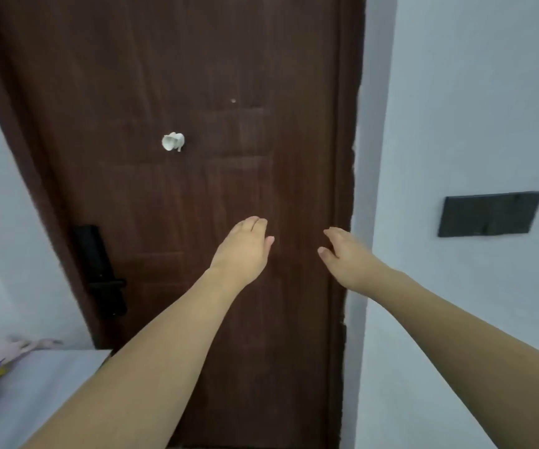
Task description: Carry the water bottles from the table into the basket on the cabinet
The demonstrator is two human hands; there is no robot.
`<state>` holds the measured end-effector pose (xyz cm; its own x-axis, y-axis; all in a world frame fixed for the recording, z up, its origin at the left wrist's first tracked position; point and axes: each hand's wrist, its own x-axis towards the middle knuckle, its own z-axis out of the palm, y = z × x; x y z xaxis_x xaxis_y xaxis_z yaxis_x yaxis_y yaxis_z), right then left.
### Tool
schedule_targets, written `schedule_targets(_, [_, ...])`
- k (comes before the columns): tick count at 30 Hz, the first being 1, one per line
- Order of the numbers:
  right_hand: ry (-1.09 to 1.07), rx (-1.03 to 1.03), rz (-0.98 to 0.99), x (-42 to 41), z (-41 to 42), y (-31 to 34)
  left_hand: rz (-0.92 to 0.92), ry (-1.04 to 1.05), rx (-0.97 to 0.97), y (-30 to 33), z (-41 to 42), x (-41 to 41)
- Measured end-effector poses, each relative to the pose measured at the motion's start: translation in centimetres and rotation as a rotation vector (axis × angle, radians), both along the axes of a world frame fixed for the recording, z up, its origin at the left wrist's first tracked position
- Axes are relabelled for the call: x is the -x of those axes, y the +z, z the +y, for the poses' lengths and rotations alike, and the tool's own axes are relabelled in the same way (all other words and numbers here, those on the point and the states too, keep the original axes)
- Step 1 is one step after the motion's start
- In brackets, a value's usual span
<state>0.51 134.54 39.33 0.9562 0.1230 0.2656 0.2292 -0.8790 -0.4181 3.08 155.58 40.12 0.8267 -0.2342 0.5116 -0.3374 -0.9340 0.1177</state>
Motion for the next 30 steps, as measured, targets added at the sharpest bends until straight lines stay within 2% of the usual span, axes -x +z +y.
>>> schedule_targets(6, [-0.234,0.002,0.032,3.9,-11.4,-0.3,-0.076,-0.295,-0.038,-0.4,-13.2,0.7])
schedule_targets(10, [-0.370,-0.016,0.044,6.6,-18.2,-0.9,-0.057,-0.442,-0.062,-0.6,-21.1,0.9])
schedule_targets(14, [-0.472,-0.033,0.052,9.5,-24.5,-1.5,0.006,-0.519,-0.046,-1.2,-28.6,1.6])
schedule_targets(23, [-0.678,-0.031,0.055,17.0,-37.8,-1.7,0.010,-0.706,-0.057,-0.9,-44.0,6.2])
schedule_targets(30, [-0.784,-0.023,0.048,20.6,-45.3,-1.7,0.071,-0.784,-0.031,-1.0,-53.0,8.0])
